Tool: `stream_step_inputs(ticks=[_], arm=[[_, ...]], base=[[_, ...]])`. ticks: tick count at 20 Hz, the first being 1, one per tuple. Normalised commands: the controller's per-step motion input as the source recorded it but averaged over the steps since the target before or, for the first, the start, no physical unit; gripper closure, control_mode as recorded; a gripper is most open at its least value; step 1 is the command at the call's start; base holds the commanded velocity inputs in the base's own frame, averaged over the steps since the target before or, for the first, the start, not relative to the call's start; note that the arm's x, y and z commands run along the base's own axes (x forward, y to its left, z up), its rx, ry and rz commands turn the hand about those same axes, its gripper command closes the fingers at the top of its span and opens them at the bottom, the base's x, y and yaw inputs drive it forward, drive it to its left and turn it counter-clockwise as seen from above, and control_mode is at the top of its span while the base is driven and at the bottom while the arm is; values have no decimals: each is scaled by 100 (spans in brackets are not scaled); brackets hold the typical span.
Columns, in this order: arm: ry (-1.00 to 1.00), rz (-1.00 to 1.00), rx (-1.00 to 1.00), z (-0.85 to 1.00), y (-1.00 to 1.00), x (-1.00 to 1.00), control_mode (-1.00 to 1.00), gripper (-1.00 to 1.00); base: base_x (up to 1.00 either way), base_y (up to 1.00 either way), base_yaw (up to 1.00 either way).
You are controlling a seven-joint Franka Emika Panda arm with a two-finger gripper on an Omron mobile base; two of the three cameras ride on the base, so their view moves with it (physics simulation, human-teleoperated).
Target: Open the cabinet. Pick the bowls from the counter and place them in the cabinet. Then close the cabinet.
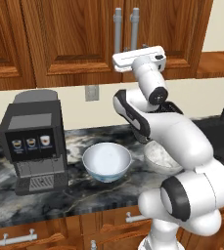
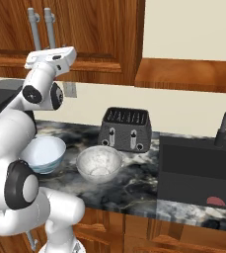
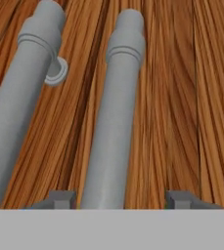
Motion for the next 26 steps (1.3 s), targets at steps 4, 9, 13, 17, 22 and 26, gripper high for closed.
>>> stream_step_inputs(ticks=[4,9,13,17,22,26], arm=[[0,0,0,0,0,0,-100,100],[3,0,0,0,3,3,-100,100],[6,-2,0,0,8,15,-100,100],[14,0,0,1,0,-34,-100,100],[17,0,0,0,0,-68,-100,100],[25,0,0,0,0,-86,-100,100]], base=[[0,0,0],[0,0,0],[0,0,0],[0,0,0],[0,0,0],[0,0,0]])
